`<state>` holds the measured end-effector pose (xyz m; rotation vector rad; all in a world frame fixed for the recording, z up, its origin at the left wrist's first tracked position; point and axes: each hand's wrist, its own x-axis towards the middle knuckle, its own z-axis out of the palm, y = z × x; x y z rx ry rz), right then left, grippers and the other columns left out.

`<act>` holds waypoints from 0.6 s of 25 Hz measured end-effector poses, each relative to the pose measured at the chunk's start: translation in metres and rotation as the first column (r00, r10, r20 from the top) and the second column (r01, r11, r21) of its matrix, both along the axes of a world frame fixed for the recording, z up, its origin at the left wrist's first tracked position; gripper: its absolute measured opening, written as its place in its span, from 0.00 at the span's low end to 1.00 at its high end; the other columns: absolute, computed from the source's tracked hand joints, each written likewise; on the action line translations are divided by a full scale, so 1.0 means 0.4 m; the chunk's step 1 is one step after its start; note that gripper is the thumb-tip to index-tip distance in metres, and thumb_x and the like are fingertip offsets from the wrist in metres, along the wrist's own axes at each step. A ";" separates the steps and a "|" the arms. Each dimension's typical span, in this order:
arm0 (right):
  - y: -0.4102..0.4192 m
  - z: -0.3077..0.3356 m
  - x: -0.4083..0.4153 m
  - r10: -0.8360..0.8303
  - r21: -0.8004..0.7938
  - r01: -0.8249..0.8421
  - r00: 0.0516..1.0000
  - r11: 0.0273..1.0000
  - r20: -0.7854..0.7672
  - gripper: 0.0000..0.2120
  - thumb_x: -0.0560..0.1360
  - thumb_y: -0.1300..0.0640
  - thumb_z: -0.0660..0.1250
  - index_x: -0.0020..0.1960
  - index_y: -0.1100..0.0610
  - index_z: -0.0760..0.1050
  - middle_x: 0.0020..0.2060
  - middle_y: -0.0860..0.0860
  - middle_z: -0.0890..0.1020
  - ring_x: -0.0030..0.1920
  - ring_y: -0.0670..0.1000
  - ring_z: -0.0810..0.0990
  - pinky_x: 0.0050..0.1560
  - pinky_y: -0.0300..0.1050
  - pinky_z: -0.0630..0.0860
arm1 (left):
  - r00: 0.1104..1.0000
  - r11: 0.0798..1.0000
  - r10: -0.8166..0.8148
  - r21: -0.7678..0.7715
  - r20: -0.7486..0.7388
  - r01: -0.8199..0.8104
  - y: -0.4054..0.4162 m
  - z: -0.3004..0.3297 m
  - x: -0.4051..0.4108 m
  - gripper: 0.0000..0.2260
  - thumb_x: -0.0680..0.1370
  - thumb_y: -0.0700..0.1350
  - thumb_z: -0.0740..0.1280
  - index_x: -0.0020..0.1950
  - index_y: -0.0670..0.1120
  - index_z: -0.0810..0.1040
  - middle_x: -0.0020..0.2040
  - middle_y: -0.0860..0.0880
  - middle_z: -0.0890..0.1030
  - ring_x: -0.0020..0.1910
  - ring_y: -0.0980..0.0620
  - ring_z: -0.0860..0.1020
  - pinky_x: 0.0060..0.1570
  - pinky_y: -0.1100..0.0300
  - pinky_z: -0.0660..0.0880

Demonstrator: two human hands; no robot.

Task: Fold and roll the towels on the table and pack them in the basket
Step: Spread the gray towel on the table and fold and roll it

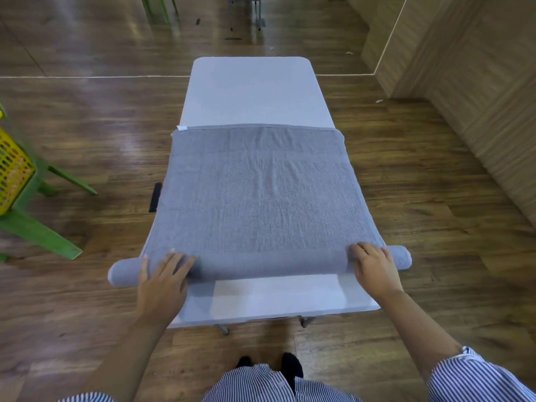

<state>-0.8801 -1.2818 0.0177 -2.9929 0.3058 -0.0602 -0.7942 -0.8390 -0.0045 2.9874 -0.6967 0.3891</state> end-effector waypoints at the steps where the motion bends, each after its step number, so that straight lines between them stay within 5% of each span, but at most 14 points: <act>1: 0.005 0.001 -0.002 -0.022 0.052 0.024 0.998 0.998 -0.051 0.17 0.76 0.56 0.55 0.61 0.58 0.75 0.57 0.53 0.78 0.61 0.57 0.75 0.68 0.60 0.59 | 0.998 1.000 0.012 0.003 -0.053 -0.012 -0.003 -0.009 0.002 0.21 0.71 0.45 0.60 0.62 0.48 0.77 0.58 0.46 0.80 0.62 0.45 0.76 0.69 0.36 0.50; 3: 0.011 0.006 -0.002 -0.044 0.147 0.077 0.977 0.986 -0.210 0.19 0.77 0.54 0.60 0.67 0.57 0.70 0.63 0.51 0.74 0.68 0.52 0.67 0.72 0.56 0.47 | 0.983 0.998 0.058 0.015 -0.172 -0.056 -0.010 -0.023 0.003 0.27 0.65 0.46 0.72 0.65 0.49 0.76 0.58 0.48 0.80 0.63 0.46 0.75 0.70 0.37 0.43; 6: 0.011 0.005 0.003 -0.013 0.081 0.037 0.960 0.996 -0.279 0.26 0.73 0.59 0.63 0.70 0.56 0.65 0.66 0.51 0.71 0.69 0.51 0.65 0.73 0.55 0.44 | 0.953 0.994 0.106 0.012 -0.285 -0.107 -0.027 -0.017 0.008 0.30 0.61 0.41 0.78 0.63 0.48 0.77 0.55 0.49 0.81 0.58 0.44 0.79 0.66 0.31 0.53; 9: 0.009 0.007 0.007 -0.052 0.055 0.067 0.968 0.996 -0.245 0.21 0.73 0.60 0.62 0.65 0.55 0.70 0.60 0.51 0.76 0.64 0.52 0.71 0.73 0.55 0.47 | 0.975 0.995 0.095 -0.019 -0.200 -0.100 -0.034 -0.006 0.015 0.21 0.65 0.43 0.72 0.58 0.47 0.80 0.46 0.49 0.83 0.47 0.45 0.81 0.72 0.42 0.45; 12: 0.006 0.015 0.010 -0.056 0.043 0.069 0.964 0.997 -0.259 0.14 0.74 0.56 0.61 0.59 0.54 0.73 0.54 0.50 0.79 0.58 0.53 0.74 0.71 0.53 0.52 | 0.989 0.999 0.026 -0.033 -0.147 -0.031 -0.020 0.004 0.009 0.19 0.68 0.51 0.58 0.51 0.47 0.83 0.39 0.51 0.83 0.39 0.48 0.81 0.63 0.42 0.61; 15: 0.002 0.026 0.011 -0.038 0.060 0.057 0.958 0.997 -0.284 0.13 0.74 0.54 0.59 0.57 0.53 0.74 0.51 0.48 0.79 0.57 0.51 0.74 0.72 0.53 0.50 | 0.993 0.997 0.006 -0.072 -0.117 -0.015 -0.011 0.020 0.011 0.21 0.67 0.52 0.56 0.49 0.47 0.84 0.39 0.51 0.83 0.38 0.49 0.81 0.56 0.44 0.65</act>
